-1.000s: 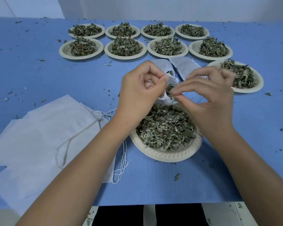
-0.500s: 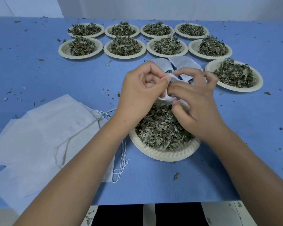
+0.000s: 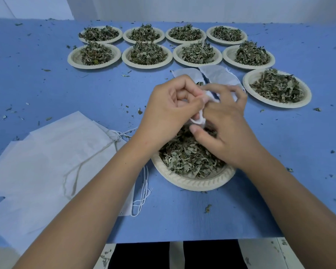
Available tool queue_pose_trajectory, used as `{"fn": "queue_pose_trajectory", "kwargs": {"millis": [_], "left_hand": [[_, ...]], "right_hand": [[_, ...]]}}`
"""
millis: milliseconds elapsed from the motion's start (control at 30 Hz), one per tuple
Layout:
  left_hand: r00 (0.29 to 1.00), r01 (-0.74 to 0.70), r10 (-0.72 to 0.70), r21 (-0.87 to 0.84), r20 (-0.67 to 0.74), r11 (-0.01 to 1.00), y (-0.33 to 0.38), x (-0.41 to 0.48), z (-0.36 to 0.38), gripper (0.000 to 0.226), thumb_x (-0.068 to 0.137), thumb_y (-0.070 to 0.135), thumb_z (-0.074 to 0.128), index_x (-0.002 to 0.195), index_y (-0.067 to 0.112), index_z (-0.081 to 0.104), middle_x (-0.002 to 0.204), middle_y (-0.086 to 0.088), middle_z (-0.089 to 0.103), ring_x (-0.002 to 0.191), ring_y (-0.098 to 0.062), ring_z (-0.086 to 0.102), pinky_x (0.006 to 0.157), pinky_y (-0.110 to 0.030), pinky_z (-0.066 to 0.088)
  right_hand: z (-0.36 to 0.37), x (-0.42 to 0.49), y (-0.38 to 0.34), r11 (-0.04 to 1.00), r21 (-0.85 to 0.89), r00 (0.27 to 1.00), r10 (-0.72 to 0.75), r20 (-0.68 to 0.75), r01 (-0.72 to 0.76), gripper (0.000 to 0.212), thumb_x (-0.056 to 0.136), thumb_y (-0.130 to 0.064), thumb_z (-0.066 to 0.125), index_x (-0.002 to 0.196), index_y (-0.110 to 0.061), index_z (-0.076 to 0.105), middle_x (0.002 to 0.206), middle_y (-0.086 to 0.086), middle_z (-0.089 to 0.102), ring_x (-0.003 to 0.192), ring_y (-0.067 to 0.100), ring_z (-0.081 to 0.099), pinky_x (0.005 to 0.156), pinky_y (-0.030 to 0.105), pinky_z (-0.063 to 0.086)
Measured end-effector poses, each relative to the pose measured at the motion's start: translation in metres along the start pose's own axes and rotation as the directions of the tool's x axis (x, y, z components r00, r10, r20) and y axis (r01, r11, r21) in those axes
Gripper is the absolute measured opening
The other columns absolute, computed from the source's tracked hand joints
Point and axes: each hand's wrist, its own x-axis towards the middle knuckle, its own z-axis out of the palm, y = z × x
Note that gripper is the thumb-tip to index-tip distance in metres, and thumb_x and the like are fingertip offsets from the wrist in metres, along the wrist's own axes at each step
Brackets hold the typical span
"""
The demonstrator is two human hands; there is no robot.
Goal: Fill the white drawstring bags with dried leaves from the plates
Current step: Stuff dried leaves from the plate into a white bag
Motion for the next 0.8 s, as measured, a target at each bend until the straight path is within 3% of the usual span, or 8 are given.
{"fn": "queue_pose_trajectory", "kwargs": {"millis": [100, 167, 267, 333, 567, 633, 733, 800], "left_hand": [[0.978, -0.029, 0.031, 0.015, -0.205, 0.999, 0.002, 0.004, -0.007, 0.020, 0.089, 0.000, 0.064, 0.076, 0.014, 0.058, 0.053, 0.010, 0.058, 0.045, 0.000, 0.051, 0.046, -0.012, 0.039], [0.941, -0.050, 0.050, 0.008, -0.334, 0.999, 0.003, 0.007, -0.012, 0.021, 0.090, 0.001, 0.062, 0.075, 0.014, 0.057, 0.050, 0.011, 0.056, 0.043, -0.003, 0.044, 0.043, -0.016, 0.034], [0.902, -0.079, 0.074, 0.006, -0.425, 0.997, 0.004, 0.008, -0.017, 0.020, 0.091, 0.004, 0.061, 0.075, 0.014, 0.055, 0.048, 0.012, 0.055, 0.044, -0.006, 0.041, 0.041, -0.022, 0.032], [0.895, -0.089, 0.099, 0.043, -0.435, 0.995, 0.005, 0.009, -0.020, 0.021, 0.091, 0.004, 0.062, 0.075, 0.015, 0.054, 0.049, 0.012, 0.055, 0.045, -0.006, 0.045, 0.042, -0.022, 0.035], [0.744, -0.357, 0.505, 0.379, -0.437, 0.854, 0.007, 0.005, -0.024, 0.024, 0.091, 0.008, 0.062, 0.081, 0.028, 0.052, 0.063, 0.016, 0.055, 0.049, -0.021, 0.050, 0.046, -0.027, 0.038], [0.782, -0.366, 0.531, 0.448, -0.326, 0.815, 0.003, 0.005, -0.024, 0.020, 0.091, 0.008, 0.063, 0.082, 0.024, 0.053, 0.063, 0.014, 0.056, 0.048, -0.009, 0.049, 0.048, -0.018, 0.036], [0.904, -0.270, 0.399, 0.513, -0.157, 0.815, -0.007, 0.007, -0.023, 0.011, 0.090, 0.006, 0.063, 0.080, 0.006, 0.059, 0.060, -0.002, 0.060, 0.046, -0.010, 0.045, 0.050, -0.015, 0.035], [0.943, -0.222, 0.316, 0.509, -0.105, 0.832, -0.008, 0.007, -0.020, 0.011, 0.090, 0.005, 0.063, 0.079, 0.007, 0.058, 0.059, 0.003, 0.057, 0.043, -0.005, 0.039, 0.050, -0.014, 0.033]], "right_hand": [[-0.011, -0.002, 0.004, 0.985, 0.170, 0.938, 0.038, -0.344, 0.022, 0.026, 0.085, -0.027, 0.050, 0.086, -0.011, 0.071, 0.094, -0.011, 0.065, 0.104, 0.016, 0.053, 0.096, 0.043, 0.025], [-0.008, -0.001, 0.000, 0.980, 0.183, 0.920, -0.004, -0.392, 0.082, 0.017, 0.084, -0.022, 0.058, 0.077, -0.009, 0.068, 0.087, -0.007, 0.064, 0.092, 0.015, 0.055, 0.090, 0.041, 0.028], [0.006, 0.000, -0.009, 0.982, 0.170, 0.996, -0.091, 0.022, 0.086, 0.025, 0.081, -0.038, 0.069, 0.095, -0.017, 0.069, 0.102, -0.007, 0.062, 0.103, 0.012, 0.051, 0.095, 0.034, 0.026], [0.016, -0.002, -0.007, 0.988, 0.127, 0.952, -0.120, 0.280, 0.087, 0.042, 0.080, -0.045, 0.073, 0.115, -0.023, 0.065, 0.118, -0.008, 0.057, 0.114, 0.011, 0.043, 0.099, 0.029, 0.024], [0.014, -0.002, -0.004, 0.946, 0.324, 0.951, -0.102, 0.290, 0.003, 0.022, 0.080, -0.008, 0.076, 0.101, -0.010, 0.073, 0.100, -0.001, 0.067, 0.097, 0.014, 0.060, 0.088, 0.038, 0.048], [0.008, -0.002, -0.003, 0.930, 0.366, 0.970, -0.056, 0.237, -0.036, 0.019, 0.079, -0.007, 0.078, 0.097, -0.009, 0.074, 0.096, -0.002, 0.069, 0.094, 0.014, 0.063, 0.087, 0.037, 0.049], [0.000, 0.000, 0.002, 0.901, 0.424, 0.983, 0.010, 0.184, -0.088, 0.017, 0.077, -0.009, 0.079, 0.094, -0.010, 0.075, 0.093, -0.002, 0.072, 0.093, 0.016, 0.064, 0.086, 0.039, 0.049], [-0.003, 0.000, 0.004, 0.880, 0.463, 0.986, 0.026, 0.167, -0.102, 0.014, 0.078, -0.005, 0.077, 0.090, -0.010, 0.075, 0.093, -0.002, 0.072, 0.096, 0.015, 0.064, 0.089, 0.040, 0.049]]}}
